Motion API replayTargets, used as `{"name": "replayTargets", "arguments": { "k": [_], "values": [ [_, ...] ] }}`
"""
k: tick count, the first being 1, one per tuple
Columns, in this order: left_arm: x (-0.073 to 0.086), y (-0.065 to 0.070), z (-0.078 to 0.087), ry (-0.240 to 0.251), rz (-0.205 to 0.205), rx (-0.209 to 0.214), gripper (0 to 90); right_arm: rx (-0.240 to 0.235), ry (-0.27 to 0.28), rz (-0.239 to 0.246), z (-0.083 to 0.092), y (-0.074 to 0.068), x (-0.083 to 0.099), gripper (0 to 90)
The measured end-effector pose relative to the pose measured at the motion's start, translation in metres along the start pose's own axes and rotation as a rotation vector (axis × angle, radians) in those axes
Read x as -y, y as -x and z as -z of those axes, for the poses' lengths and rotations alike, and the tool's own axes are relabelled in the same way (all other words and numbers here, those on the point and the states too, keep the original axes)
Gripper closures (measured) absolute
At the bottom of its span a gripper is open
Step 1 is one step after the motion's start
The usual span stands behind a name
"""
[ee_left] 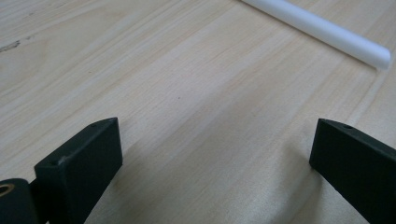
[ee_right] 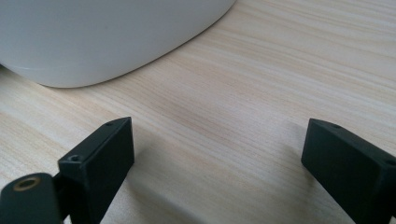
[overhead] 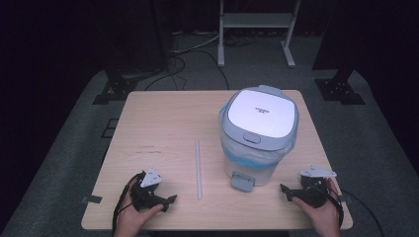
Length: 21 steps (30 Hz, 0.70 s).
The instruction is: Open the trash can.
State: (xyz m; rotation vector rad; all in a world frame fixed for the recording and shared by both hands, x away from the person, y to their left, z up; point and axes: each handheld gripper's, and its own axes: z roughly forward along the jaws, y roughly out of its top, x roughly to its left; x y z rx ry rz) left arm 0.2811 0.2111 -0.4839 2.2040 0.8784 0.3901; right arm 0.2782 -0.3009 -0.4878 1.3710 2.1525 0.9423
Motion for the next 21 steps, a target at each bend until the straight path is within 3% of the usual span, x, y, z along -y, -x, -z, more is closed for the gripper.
{"name": "replayTargets", "arguments": {
  "k": [6,14,21],
  "values": [
    [-0.0003,-0.0002,-0.0002,-0.001,-0.001,0.000,1.6,0.000,-0.001,0.001,0.0000,-0.0003,0.0000,8.8],
    [-0.0003,-0.0002,-0.0002,-0.001,0.000,0.000,1.6,-0.041,0.039,0.027,0.0053,-0.0017,0.0026,35.2],
    [-0.0003,-0.0002,-0.0002,-0.001,0.000,0.000,1.6,-0.084,0.060,0.010,0.0080,0.0004,0.0045,46.3]
  ]
}}
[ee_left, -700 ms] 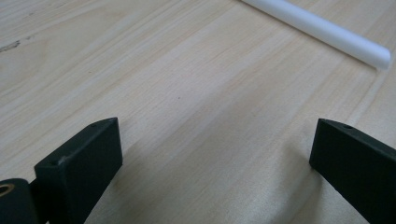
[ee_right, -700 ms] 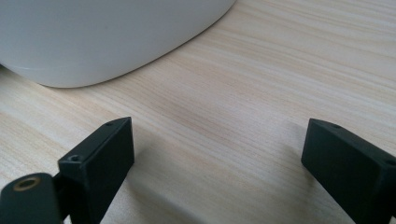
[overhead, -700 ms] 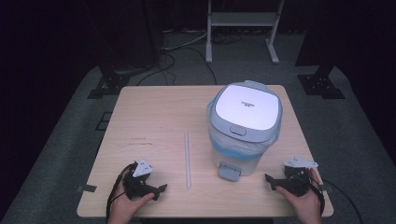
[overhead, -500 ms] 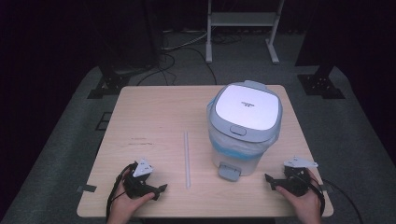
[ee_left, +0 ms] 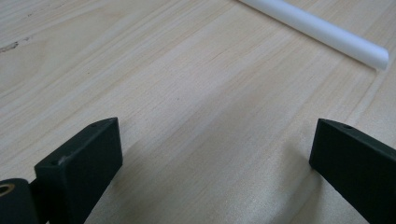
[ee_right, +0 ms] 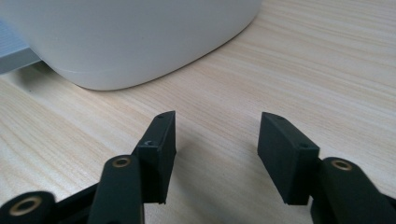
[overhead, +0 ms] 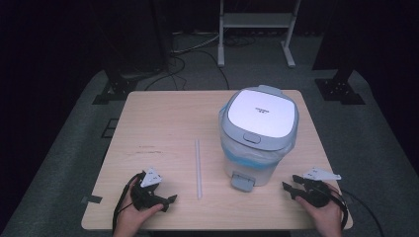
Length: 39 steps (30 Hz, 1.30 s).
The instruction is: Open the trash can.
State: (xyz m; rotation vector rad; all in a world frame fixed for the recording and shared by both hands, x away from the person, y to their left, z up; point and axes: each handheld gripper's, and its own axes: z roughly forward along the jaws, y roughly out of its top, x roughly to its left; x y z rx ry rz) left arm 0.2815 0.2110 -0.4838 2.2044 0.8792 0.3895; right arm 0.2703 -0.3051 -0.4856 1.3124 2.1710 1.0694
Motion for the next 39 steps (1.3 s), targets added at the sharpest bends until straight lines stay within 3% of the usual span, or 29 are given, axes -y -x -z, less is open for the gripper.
{"name": "replayTargets", "arguments": {
  "k": [10,21,28,39],
  "values": [
    [0.000,0.000,0.000,0.000,0.000,0.000,1.7,-0.032,0.037,-0.007,0.011,-0.002,-0.003,61.9],
    [0.000,0.000,0.000,0.000,0.000,0.000,1.7,-0.128,0.091,0.003,0.020,-0.012,-0.009,82.6],
    [0.000,0.000,0.000,0.000,0.000,0.000,1.7,-0.177,0.108,0.021,0.021,-0.020,-0.012,89.3],
    [0.000,0.000,0.000,0.000,0.000,0.000,1.7,-0.220,0.137,0.035,0.021,-0.032,-0.017,89.6]
  ]
}}
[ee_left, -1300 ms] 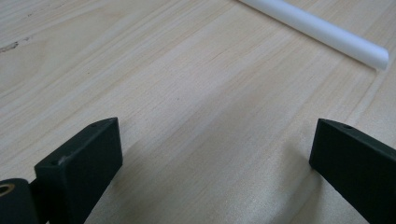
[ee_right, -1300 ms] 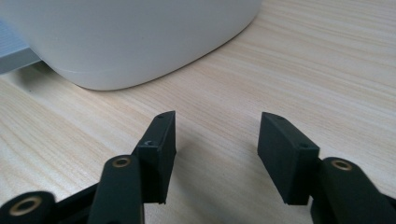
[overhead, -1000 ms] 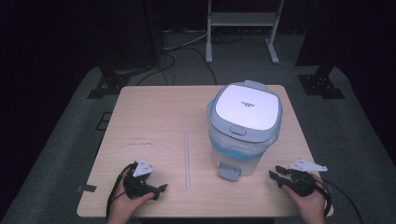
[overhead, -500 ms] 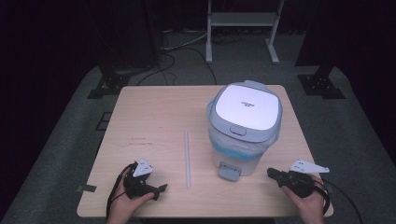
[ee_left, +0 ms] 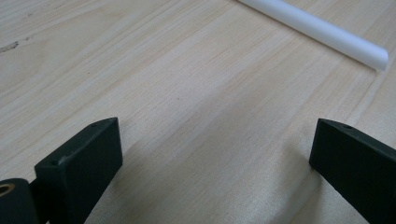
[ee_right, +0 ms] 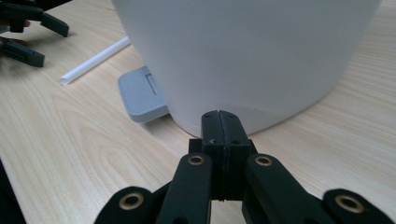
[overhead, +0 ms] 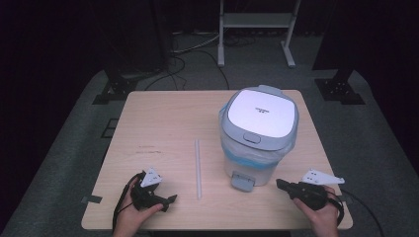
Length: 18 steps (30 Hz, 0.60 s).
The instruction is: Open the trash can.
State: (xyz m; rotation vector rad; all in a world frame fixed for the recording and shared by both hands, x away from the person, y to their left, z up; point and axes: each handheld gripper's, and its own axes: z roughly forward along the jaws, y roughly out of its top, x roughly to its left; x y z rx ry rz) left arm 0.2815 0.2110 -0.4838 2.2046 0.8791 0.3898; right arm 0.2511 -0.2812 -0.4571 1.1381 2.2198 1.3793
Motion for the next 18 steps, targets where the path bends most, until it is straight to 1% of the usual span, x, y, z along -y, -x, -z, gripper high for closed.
{"name": "replayTargets", "arguments": {
  "k": [6,8,13,18],
  "values": [
    [0.000,0.000,0.000,0.000,0.000,0.000,1.6,-0.020,0.006,0.007,-0.004,-0.007,-0.003,89.6],
    [0.000,0.000,0.000,0.000,0.000,0.000,1.6,-0.027,0.006,0.018,-0.005,-0.009,-0.003,89.6],
    [0.000,0.000,0.000,0.000,0.000,0.000,1.7,-0.038,0.013,0.028,-0.007,-0.013,-0.005,89.6],
    [0.000,0.000,0.000,0.000,0.000,0.000,1.7,-0.053,0.017,0.046,-0.014,-0.019,-0.008,89.6]
  ]
}}
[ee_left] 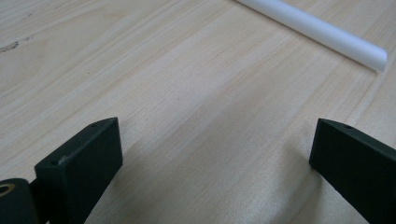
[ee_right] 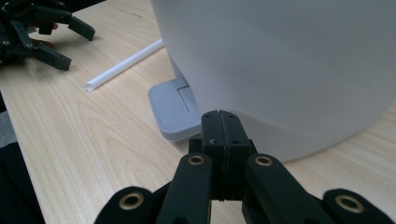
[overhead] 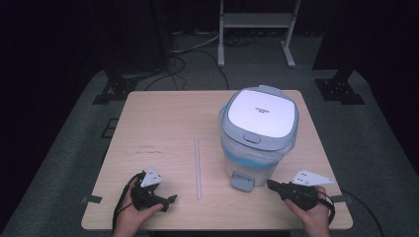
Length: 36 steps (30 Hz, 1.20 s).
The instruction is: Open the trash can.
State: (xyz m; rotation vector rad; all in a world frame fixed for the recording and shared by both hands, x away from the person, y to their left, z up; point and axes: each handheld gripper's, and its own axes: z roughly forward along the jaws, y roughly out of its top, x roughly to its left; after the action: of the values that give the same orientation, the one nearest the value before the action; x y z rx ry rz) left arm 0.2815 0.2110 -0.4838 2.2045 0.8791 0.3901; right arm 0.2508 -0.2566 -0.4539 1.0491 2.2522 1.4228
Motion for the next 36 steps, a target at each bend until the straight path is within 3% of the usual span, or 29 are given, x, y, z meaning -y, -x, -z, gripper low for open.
{"name": "replayTargets", "arguments": {
  "k": [20,36],
  "values": [
    [0.000,0.000,0.000,0.000,0.000,0.000,1.7,-0.040,-0.005,0.056,-0.032,-0.023,-0.010,89.4],
    [0.000,0.000,0.000,-0.001,0.000,0.000,1.7,-0.020,-0.015,0.103,-0.052,-0.032,-0.010,88.3]
  ]
}}
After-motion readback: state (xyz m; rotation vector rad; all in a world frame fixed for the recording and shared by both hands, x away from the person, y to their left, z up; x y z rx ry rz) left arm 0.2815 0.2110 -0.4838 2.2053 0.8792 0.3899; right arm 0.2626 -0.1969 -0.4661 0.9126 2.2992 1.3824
